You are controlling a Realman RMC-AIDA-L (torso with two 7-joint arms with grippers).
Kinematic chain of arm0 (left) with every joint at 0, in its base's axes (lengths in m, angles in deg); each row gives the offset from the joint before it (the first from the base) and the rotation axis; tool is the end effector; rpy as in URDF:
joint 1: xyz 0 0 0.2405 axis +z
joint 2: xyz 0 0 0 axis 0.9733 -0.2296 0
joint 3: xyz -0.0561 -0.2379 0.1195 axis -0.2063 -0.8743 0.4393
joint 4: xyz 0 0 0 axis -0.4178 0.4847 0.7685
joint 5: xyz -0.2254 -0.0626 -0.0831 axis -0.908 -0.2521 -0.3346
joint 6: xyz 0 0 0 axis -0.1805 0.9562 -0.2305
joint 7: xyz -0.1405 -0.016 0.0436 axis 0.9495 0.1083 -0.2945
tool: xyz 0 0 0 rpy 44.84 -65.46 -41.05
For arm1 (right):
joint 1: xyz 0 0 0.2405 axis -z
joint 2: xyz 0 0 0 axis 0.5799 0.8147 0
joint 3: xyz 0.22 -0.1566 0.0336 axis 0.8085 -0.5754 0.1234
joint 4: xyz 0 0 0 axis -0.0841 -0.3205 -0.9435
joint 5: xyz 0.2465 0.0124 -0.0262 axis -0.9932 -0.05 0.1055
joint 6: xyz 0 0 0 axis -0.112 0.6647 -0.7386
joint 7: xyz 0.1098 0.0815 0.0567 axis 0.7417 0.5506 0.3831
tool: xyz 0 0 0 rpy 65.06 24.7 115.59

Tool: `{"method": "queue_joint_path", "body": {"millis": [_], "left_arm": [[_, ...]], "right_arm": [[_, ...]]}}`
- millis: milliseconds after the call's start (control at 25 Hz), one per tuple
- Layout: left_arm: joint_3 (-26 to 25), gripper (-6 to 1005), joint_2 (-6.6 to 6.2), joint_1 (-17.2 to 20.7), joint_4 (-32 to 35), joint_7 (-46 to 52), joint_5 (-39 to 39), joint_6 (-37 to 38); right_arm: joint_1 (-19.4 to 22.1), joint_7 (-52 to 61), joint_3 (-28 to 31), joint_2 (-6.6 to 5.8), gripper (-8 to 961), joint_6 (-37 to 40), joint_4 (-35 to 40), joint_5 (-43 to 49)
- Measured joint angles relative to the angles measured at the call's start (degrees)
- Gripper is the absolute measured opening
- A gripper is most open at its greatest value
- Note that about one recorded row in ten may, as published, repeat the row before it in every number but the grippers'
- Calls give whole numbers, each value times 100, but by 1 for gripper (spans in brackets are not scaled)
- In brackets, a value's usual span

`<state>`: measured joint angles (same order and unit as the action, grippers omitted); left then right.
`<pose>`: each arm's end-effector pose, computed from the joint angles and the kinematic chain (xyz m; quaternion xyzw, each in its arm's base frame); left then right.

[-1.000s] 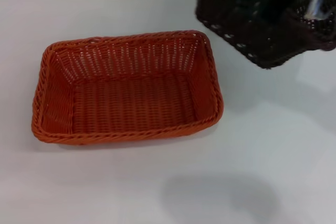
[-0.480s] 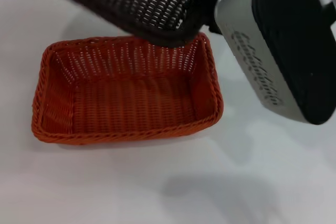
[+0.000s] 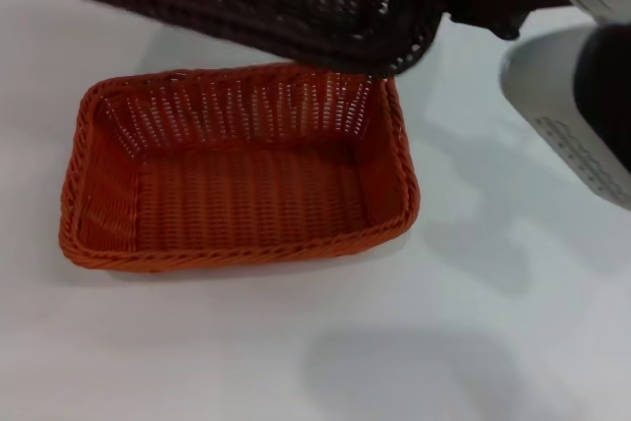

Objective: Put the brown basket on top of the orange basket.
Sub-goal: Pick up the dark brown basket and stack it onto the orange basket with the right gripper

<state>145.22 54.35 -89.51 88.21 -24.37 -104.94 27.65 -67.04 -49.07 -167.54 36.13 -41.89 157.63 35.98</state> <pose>-0.4748 0.2839 0.0600 -0.4343 -0.3308 -0.2591 0.7967 0.0169 0.3451 0.0300 -0.7235 -0.6034 -0.2710 0.1976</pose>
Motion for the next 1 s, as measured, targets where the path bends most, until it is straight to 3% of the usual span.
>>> {"method": "queue_joint_path", "body": {"millis": [360,600,1000], "left_arm": [[-135,665,-5,32,-67,-72,-15,-5],[-139,665,-1,29,-68,-81,-15,-4],[-142,665,-9,18,-67,-86,-15,-5]], "right_arm": [[693,-944,-38,25,209,15,29,-575],[870,-988,-205,31,238,-47,39,-577],[1164,-768,-1153,37,287,733,-298,225]]}}
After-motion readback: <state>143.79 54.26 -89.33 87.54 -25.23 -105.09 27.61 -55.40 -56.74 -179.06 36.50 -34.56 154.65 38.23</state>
